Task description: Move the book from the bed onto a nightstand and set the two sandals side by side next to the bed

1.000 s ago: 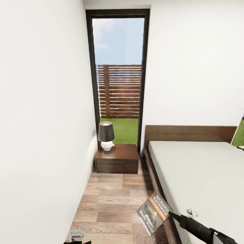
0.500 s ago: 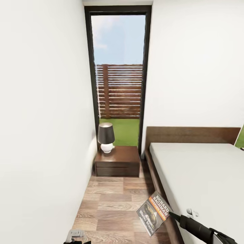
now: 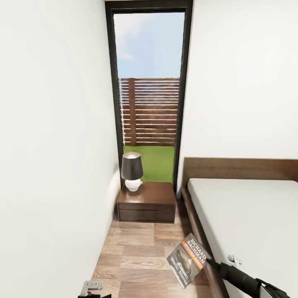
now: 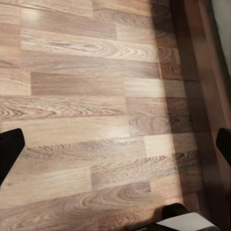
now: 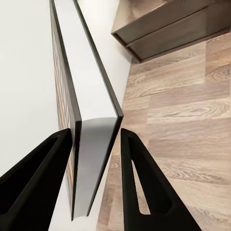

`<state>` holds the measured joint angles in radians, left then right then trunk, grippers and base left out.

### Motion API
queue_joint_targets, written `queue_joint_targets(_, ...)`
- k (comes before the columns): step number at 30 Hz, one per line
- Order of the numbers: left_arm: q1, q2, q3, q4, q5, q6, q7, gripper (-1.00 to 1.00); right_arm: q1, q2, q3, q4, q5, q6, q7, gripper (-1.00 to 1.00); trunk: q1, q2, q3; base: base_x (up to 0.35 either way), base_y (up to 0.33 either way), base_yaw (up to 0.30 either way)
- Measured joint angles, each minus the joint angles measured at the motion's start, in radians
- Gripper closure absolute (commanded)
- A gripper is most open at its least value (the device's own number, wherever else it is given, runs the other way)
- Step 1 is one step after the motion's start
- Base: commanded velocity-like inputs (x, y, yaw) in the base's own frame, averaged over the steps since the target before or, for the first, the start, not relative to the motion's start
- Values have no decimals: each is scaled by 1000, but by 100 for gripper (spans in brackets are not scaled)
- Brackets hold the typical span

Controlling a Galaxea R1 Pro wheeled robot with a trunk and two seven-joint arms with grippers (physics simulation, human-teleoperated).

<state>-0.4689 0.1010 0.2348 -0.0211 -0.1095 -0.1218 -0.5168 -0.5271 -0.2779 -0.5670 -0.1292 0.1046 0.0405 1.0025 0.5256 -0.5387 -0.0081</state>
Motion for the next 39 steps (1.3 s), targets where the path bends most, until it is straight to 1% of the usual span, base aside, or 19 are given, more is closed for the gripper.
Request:
queue_joint_targets(29, 0, 0, 0, 0, -1, 0, 0, -100, 0, 0, -1, 0, 0, 0, 0, 100, 0, 0, 0, 306, 0, 1)
queue_joint_targets(39, 0, 0, 0, 0, 0, 0, 0, -100, 0, -1, -4, 0, -3, 0, 3, 100, 0, 0, 0, 63, 0, 0)
